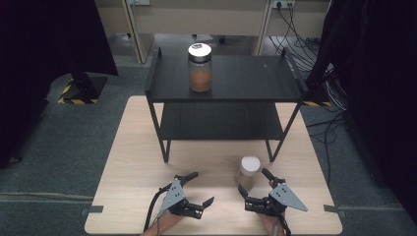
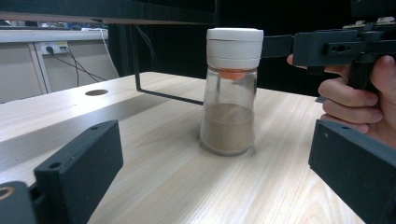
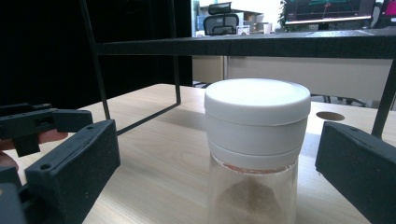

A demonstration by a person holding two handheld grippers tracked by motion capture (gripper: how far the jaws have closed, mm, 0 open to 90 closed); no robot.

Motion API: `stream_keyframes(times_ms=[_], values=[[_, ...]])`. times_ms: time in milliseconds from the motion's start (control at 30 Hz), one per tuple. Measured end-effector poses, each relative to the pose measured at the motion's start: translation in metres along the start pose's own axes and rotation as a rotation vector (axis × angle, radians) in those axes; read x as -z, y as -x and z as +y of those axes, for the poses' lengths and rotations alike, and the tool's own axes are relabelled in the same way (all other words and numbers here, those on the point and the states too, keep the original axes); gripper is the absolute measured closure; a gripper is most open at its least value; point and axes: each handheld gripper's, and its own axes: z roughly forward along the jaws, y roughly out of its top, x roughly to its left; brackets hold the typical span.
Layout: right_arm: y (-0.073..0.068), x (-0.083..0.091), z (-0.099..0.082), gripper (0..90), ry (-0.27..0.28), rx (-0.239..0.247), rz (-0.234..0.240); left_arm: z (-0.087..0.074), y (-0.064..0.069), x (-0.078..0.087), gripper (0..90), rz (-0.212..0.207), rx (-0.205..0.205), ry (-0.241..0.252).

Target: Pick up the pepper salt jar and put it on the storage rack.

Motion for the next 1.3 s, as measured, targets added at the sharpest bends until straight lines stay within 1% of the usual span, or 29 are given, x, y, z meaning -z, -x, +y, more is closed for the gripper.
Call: stream_keyframes(times_ms=[100, 267, 333, 533, 833, 967, 1100, 1233, 1300], values=[[-0.001, -0.001, 0.000, 0.1, -0.002, 0.011, -0.002, 0.000, 0.000, 0.000, 2.6, -0.004, -0.003, 0.000], [-0.002, -0.002, 0.001, 0.1, -0.009, 0.009, -0.010, 0.000, 0.000, 0.001, 2.6, -0.003, 0.000, 0.002], [-0.003, -0.002, 0.002, 0.2, -0.020, 0.015, -0.026, 0.000, 0.000, 0.001, 2.6, -0.002, -0.001, 0.003], [-0.002, -0.003, 0.004, 0.1, -0.042, -0.006, -0.057, 0.000, 0.000, 0.000, 2.6, -0.001, -0.001, 0.003], [-0.002, -0.006, 0.006, 1.2, -0.056, 0.018, -0.063, -0.001, -0.001, 0.000, 2.6, -0.001, 0.004, 0.003], [-0.002, -0.007, 0.007, 2.3, -0.063, 0.007, -0.072, -0.001, -0.001, 0.000, 2.6, -0.001, 0.006, 0.005], [-0.001, -0.010, 0.008, 3.6, -0.067, 0.010, -0.081, -0.001, -0.001, 0.000, 2.6, 0.001, 0.007, 0.005], [0.001, -0.012, 0.012, 3.8, -0.081, -0.006, -0.078, -0.001, -0.001, 0.001, 2.6, 0.002, 0.010, 0.005], [0.001, -0.013, 0.013, 4.1, -0.087, -0.003, -0.077, -0.001, -0.001, 0.001, 2.6, 0.003, 0.011, 0.004]])
